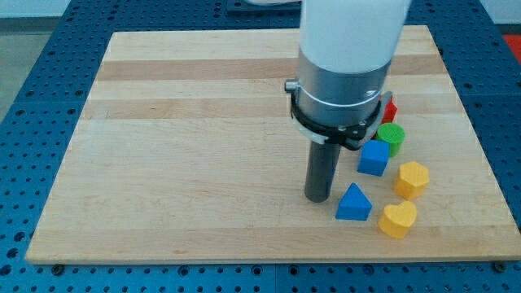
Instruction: Move the blue triangle above the yellow heart
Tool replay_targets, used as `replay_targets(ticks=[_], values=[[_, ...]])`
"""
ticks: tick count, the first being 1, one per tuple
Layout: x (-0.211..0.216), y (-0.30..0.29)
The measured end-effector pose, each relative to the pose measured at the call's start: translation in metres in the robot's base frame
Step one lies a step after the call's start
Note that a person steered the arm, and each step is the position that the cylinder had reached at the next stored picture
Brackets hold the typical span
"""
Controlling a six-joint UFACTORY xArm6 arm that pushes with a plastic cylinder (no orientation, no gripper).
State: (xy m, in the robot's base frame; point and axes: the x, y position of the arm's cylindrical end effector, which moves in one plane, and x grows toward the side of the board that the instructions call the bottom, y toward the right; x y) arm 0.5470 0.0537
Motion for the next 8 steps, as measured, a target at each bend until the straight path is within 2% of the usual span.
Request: replay_targets(ticks=[1, 2, 6, 8], values=[[0.027, -0.001], [0.033, -0.001], [0.033, 0.041], [0.009, 0.03]])
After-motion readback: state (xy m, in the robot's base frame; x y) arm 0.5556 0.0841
